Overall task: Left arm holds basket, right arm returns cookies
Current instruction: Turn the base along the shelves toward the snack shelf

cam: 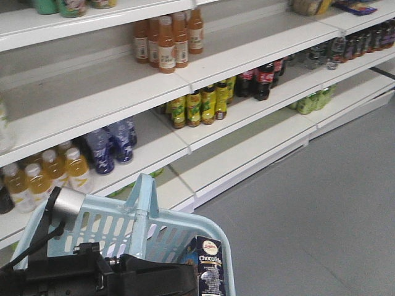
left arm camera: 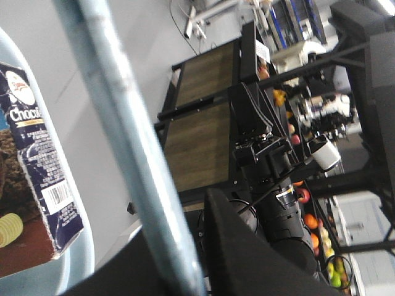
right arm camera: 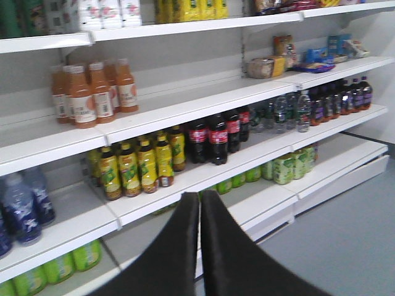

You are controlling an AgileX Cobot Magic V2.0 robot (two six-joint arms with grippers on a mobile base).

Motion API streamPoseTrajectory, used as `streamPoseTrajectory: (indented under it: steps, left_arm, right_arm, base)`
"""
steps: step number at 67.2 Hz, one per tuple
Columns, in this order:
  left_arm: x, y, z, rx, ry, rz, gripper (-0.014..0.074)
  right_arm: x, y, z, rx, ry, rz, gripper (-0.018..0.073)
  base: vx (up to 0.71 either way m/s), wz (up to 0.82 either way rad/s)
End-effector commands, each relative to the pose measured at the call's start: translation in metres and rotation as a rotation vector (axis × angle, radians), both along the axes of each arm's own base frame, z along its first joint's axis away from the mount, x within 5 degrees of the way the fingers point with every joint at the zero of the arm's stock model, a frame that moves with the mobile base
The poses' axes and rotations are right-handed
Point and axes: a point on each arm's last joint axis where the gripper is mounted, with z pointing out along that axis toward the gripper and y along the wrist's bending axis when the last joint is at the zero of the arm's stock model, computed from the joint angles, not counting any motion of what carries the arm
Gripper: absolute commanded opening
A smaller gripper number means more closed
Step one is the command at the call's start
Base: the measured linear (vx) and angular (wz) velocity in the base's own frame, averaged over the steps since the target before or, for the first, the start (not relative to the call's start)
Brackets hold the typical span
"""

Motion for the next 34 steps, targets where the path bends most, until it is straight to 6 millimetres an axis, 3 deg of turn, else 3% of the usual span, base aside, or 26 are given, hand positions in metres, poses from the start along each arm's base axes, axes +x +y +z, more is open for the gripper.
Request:
streamPoseTrajectory:
  steps: [1, 34]
  left_arm:
    - [-0.0026, -0.0016, 0.0179, -0.09, 0.006, -0.015, -0.0006]
    - [-0.0026, -0.0016, 0.0179, -0.09, 0.006, -0.015, -0.0006]
  right_arm:
    - [-0.0004, -0.0008, 0.0061, -0.014, -0.073, -0.012, -0.0008]
    - [-0.0004, -0.0008, 0.006, -0.014, -0.073, -0.012, -0.0008]
  base:
    - [0.44, -0.64]
    - [0.41, -0.72]
